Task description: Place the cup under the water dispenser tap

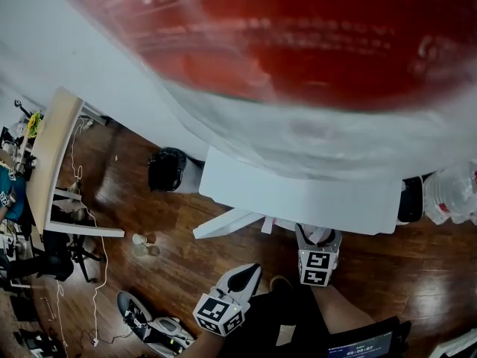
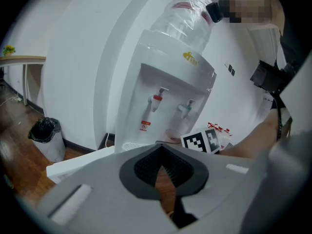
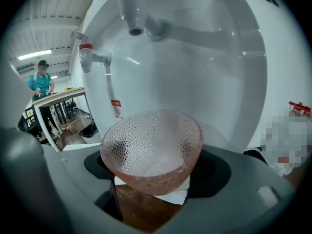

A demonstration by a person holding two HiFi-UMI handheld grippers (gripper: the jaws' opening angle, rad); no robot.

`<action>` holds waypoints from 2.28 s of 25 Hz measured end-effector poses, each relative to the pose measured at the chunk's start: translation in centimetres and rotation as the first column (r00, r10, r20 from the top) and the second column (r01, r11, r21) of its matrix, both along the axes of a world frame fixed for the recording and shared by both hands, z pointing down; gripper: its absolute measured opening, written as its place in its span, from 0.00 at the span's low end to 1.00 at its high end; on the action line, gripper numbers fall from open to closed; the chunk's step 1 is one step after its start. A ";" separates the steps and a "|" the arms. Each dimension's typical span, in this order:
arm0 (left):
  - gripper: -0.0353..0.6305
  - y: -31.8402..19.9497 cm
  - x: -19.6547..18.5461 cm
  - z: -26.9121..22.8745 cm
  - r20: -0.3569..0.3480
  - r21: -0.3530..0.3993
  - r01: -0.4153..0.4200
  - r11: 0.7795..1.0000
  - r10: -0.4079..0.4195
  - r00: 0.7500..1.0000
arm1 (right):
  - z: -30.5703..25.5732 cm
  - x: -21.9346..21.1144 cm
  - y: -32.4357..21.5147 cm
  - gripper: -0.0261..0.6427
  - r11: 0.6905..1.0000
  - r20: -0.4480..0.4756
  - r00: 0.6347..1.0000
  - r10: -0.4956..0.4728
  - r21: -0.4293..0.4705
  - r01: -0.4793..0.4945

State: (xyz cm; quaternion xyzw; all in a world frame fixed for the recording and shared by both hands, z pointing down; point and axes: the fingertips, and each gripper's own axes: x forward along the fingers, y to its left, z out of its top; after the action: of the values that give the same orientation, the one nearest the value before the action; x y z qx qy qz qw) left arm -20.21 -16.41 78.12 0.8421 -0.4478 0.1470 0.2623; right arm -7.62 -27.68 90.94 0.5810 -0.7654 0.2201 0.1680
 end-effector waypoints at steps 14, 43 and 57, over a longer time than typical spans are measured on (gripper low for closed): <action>0.10 2.3 0.2 -0.7 -0.020 -0.021 0.010 1.000 -0.010 1.000 | -0.4 -0.8 0.8 0.75 0.999 0.022 1.000 0.003 -0.054 -0.002; 0.10 7.4 -0.1 -33.1 -0.223 0.240 -0.049 0.970 0.104 0.969 | -43.7 -0.6 12.8 0.45 0.966 0.067 0.971 -0.230 0.136 0.220; 0.22 12.9 11.1 -41.6 -0.188 0.411 0.144 0.900 -0.071 0.980 | -53.8 10.2 20.0 0.22 0.823 0.098 0.851 -0.516 0.333 0.460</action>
State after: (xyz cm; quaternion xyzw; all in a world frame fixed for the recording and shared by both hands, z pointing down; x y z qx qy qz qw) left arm -9.08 -3.52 36.54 0.8621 -0.4911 -0.0395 0.1186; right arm 2.55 -7.68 37.17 0.3604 -0.9251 0.1045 0.0581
